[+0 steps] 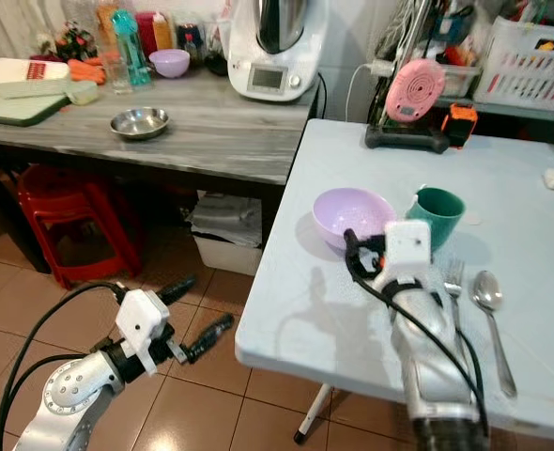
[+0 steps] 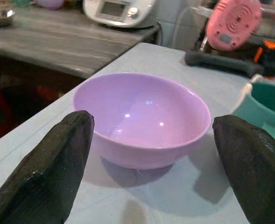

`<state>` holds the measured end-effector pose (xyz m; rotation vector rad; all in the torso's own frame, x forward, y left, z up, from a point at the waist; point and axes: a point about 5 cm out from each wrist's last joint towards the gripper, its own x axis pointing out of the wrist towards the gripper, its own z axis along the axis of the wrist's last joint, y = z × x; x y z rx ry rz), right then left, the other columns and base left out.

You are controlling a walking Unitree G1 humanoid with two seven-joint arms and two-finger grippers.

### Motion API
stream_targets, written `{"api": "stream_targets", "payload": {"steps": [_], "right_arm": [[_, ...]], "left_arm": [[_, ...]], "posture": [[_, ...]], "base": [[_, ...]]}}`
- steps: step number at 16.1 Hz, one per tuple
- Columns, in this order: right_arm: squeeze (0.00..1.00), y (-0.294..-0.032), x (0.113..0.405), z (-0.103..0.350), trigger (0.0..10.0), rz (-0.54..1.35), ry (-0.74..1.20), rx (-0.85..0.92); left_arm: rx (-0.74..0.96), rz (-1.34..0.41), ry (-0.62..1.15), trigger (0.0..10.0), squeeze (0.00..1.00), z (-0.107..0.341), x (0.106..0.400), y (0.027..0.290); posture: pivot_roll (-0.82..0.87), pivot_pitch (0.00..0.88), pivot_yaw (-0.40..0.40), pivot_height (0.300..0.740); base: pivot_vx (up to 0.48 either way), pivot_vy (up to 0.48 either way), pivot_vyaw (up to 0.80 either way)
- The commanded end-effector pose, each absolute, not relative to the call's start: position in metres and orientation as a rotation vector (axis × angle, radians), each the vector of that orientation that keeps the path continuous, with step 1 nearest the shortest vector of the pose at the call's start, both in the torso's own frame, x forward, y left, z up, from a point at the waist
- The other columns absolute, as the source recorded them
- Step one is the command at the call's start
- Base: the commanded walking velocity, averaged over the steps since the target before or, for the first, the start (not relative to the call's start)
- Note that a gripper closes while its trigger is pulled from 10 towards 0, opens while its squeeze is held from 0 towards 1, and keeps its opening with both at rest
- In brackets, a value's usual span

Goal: Setting the table

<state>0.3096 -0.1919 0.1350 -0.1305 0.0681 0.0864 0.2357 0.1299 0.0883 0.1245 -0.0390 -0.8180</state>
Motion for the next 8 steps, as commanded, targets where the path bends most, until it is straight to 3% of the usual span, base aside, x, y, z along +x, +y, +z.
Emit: {"api": "stream_targets", "payload": {"steps": [1,8], "right_arm": [[0.0,-0.188,0.318,0.138,10.0,0.155,0.1,-0.237],[0.0,-0.192,0.343,0.139,10.0,0.314,0.235,-0.483]], "left_arm": [[0.173,-0.878,-0.05,10.0,0.0,0.088,0.232,0.127],[0.146,-0.883,-0.065,10.0,0.0,0.089,0.228,0.123]], "posture": [[0.0,0.0,-0.028,0.74],[0.01,0.0,-0.038,0.74]], "base": [[0.0,0.0,0.0],[0.0,0.0,0.0]]}}
